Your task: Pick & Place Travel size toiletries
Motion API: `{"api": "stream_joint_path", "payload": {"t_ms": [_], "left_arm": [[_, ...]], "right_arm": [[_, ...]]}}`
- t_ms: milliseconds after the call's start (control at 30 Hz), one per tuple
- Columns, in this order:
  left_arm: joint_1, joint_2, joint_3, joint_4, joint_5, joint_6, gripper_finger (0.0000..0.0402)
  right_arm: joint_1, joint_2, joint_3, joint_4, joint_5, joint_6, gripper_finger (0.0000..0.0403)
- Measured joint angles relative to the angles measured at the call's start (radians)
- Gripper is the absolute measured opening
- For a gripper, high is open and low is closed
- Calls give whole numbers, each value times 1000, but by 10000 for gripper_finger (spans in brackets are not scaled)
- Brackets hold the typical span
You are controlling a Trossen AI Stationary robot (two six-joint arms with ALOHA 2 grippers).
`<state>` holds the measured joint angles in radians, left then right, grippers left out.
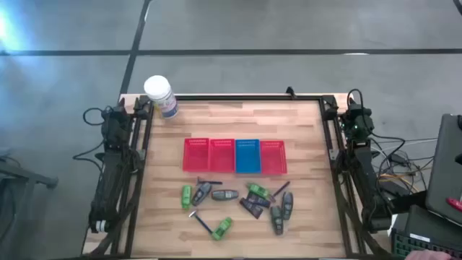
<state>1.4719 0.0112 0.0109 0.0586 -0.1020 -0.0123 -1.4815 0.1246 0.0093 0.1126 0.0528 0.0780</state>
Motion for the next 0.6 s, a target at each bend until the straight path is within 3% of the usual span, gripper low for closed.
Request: {"api": "stream_joint_path", "payload": {"t_ms": [267, 600], "left_arm": [[0, 0, 0, 0, 0, 0, 287], [0, 0, 0, 0, 0, 0, 287]], "right_arm": [[0, 0, 0, 0, 0, 0, 358], [0, 1, 0, 0, 0, 0, 330]]}}
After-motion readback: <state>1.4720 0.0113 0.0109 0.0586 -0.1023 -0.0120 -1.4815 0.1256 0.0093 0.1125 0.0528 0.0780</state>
